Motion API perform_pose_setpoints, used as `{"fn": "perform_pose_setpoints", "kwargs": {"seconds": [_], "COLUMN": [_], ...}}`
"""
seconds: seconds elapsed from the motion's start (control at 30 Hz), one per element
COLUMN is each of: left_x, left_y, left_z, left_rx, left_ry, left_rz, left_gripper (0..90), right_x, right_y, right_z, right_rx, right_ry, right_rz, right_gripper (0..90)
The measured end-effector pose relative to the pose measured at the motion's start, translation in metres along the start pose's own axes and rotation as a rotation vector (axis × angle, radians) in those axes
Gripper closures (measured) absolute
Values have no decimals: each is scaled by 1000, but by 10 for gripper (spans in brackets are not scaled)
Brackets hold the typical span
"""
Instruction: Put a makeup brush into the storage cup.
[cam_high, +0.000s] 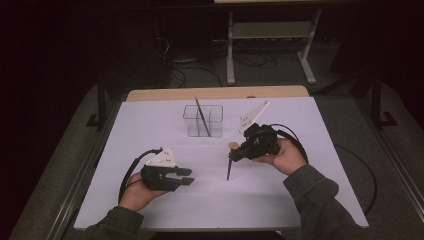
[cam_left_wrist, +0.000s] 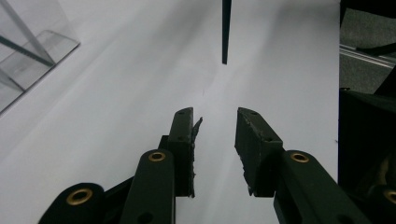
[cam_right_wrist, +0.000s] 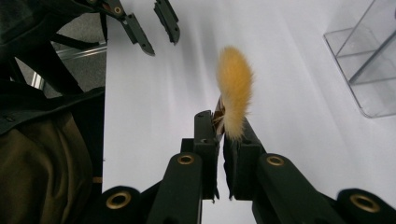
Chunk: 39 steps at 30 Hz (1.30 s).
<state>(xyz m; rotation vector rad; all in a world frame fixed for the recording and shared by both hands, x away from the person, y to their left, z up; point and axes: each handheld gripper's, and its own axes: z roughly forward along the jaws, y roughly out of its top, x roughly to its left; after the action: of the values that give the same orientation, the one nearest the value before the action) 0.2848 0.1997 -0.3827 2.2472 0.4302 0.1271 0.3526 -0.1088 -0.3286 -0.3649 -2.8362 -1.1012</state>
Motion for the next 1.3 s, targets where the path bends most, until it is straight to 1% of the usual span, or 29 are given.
{"fn": "perform_pose_setpoints", "kwargs": {"seconds": [0.1,0.13,0.2,0.23,0.27,0.3,0.33,0.47,0.57,0.6,0.7,0.73,0.8,0.9,1.07,1.1,1.13,1.2,1.27,1.3], "left_x": [1,1,2,2,2,2,2,2,2,2,2,3,3,3,4,4,4,4,4,4], "left_y": [-6,-7,-10,-11,-13,-15,-16,-19,-19,-20,-21,-22,-23,-24,-26,-26,-27,-27,-28,-28], "left_z": [-3,-3,-4,-5,-5,-6,-6,-9,-10,-10,-11,-12,-13,-14,-16,-16,-17,-18,-20,-20], "left_rx": [-7,-5,-9,-8,-7,-5,-7,-8,-9,-8,-8,-11,-17,-16,-15,-15,-18,-18,-24,-27], "left_ry": [4,4,-1,0,3,4,5,15,20,22,28,28,32,40,50,50,51,56,61,63], "left_rz": [-14,-13,-31,-36,-39,-35,-45,-44,-44,-44,-47,-50,-58,-59,-63,-63,-68,-73,-67,-78], "left_gripper": [664,663,658,655,654,653,650,642,632,629,613,612,607,593,579,577,572,565,564,561], "right_x": [-2,-2,-3,-3,-4,-5,-5,-8,-11,-11,-14,-14,-16,-18,-20,-20,-21,-22,-24,-25], "right_y": [1,1,2,2,2,3,3,5,7,8,10,11,12,15,19,20,21,22,23,24], "right_z": [-1,-2,-3,-3,-4,-5,-6,-10,-10,-11,-12,-12,-12,-12,-12,-13,-13,-13,-13,-14], "right_rx": [5,5,5,5,8,6,8,6,17,21,24,25,28,41,40,43,41,44,43,43], "right_ry": [-4,-6,-4,-7,-10,-11,-14,-22,-27,-26,-29,-28,-26,-28,-27,-33,-27,-30,-29,-32], "right_rz": [2,1,1,7,2,5,8,13,7,16,19,28,23,37,31,28,26,32,33,33], "right_gripper": [833,833,832,832,833,832,833,833,833,833,833,833,833,833,833,833,833,833,832,832]}}
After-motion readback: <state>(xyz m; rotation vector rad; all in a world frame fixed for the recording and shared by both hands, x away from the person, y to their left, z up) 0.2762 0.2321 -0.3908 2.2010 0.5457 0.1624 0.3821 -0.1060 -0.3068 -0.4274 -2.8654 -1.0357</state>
